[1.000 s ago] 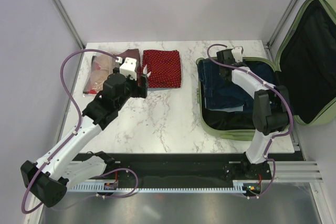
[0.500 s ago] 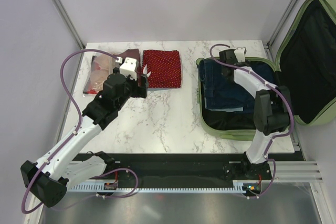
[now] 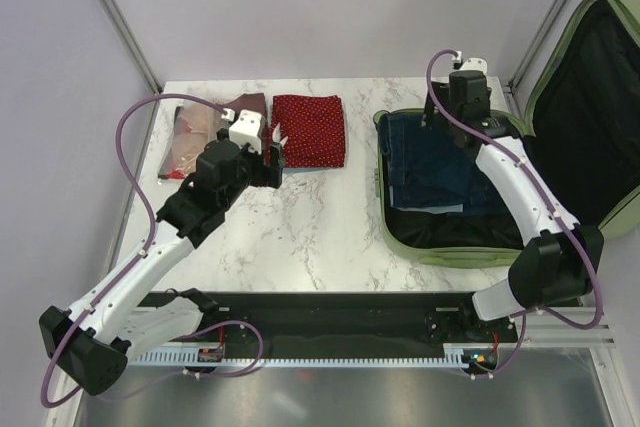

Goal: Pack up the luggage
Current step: Place the clothes in the luggage.

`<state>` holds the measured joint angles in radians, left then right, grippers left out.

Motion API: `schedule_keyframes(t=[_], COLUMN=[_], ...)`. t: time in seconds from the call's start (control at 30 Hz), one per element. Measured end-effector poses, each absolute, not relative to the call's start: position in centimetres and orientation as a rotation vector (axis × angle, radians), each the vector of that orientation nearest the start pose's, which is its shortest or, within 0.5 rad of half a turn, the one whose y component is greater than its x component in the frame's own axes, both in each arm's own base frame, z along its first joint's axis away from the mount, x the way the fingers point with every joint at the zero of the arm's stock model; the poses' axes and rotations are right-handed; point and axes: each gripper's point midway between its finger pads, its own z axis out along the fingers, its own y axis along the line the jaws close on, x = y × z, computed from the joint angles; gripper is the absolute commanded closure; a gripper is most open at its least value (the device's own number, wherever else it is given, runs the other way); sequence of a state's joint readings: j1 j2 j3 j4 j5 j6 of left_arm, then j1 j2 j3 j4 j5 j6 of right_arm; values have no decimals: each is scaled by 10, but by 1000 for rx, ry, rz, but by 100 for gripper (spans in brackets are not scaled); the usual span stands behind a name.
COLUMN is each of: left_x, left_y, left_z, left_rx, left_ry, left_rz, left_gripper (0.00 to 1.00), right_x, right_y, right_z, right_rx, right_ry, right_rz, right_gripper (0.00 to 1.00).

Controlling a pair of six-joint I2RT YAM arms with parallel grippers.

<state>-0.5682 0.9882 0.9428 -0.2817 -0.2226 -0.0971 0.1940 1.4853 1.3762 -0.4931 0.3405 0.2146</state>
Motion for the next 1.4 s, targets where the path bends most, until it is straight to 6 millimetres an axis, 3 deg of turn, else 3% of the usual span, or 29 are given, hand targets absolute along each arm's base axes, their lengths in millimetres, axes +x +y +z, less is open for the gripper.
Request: schedule_keyframes(t=[0.13,0.33,0.53,0.8,1.2,1.4], left_x=[306,306,306,306,307,307], left_y=[-156,-157,-158,-158,-159,-160], left_z=[264,264,264,262,260,259], left_rx=[300,306,308,309,314,314], left_ry=[1875,1875,1875,1879,1887,1889], left_rz=[-250,-258,-261,-260,-259,-259], left_gripper=[12,12,12,12,12,12], right_x=[444,464,472,480,488,473], right_y=[70,104,118,114,113,106], right_z=[229,168,134,80,77,91], right_rx=[150,102,93,137,171,171], right_ry=[2130,2253,2307,2389,2410,2406], right_rz=[88,252,307,163,90,74], right_gripper=[14,15,15,14,12,11])
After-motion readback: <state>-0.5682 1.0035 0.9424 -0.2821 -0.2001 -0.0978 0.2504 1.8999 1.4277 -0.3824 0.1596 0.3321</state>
